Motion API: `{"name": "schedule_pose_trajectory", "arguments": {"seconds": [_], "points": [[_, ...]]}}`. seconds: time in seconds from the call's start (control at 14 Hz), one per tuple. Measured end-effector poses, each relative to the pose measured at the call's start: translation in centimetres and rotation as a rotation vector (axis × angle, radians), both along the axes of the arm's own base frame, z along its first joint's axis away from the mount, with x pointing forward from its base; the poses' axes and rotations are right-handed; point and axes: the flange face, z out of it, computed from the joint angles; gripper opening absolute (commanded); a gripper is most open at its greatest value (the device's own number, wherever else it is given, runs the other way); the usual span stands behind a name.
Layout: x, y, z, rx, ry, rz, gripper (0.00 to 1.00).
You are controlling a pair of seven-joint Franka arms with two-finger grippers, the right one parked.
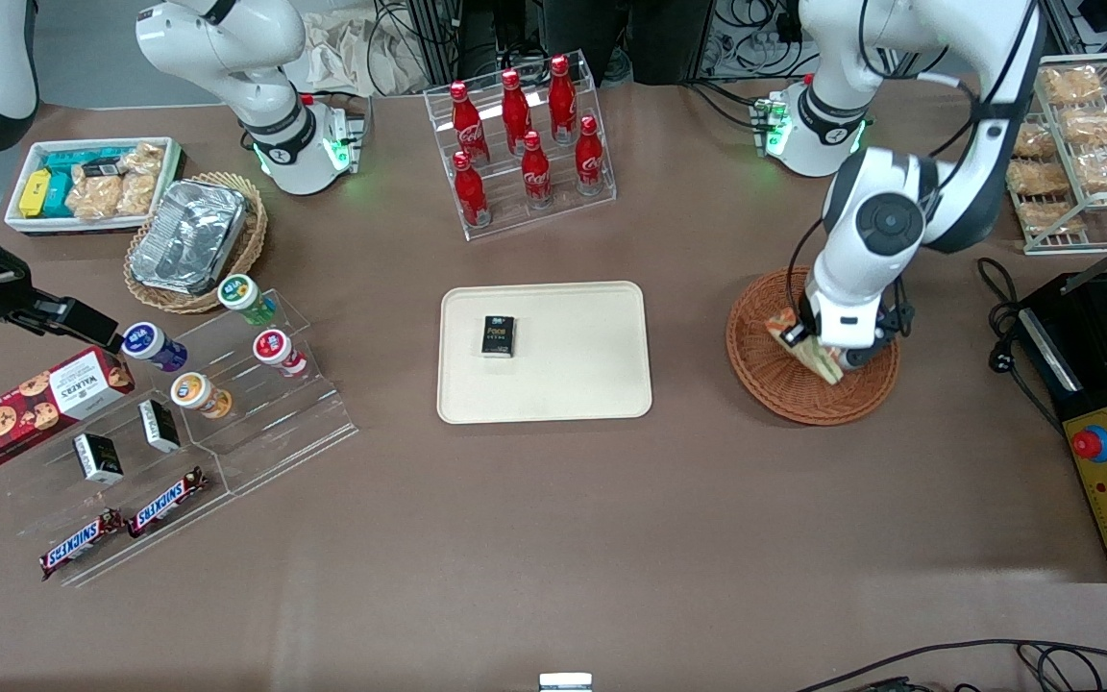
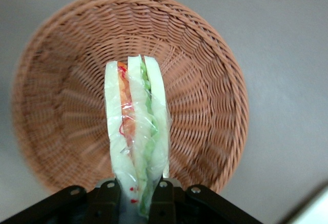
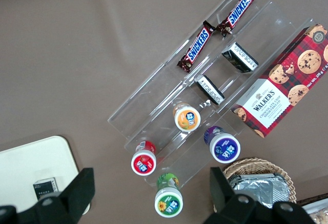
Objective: Place sandwich from basket to tray
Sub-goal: 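Lift the sandwich out of the basket and carry it toward the tray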
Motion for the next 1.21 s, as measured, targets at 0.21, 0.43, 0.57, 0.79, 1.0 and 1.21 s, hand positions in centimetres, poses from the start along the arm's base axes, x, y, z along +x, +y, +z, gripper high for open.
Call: {"name": "schedule_pose_trajectory", "arguments": {"seconds": [0.21,0.43,0.57,0.79,1.0,1.21], "points": [[-1.2,-2.4,7.0,0.004,-0.038,-0.086,0.00],[-2.6,-6.9,10.7,-0.006,-0.109,-0.182,0.00],[-4.0,-10.1,10.9,-0.028,-0.108,-0.244,0.00],[-5.8,-14.7,10.0,-0.061,-0.107,-0.439,0.00],[-6.8,-18.3,8.0,-0.094,-0.127,-0.584,0.00],[-7.3,-21.4,5.6,-0.128,-0.179,-0.688,0.00]]}}
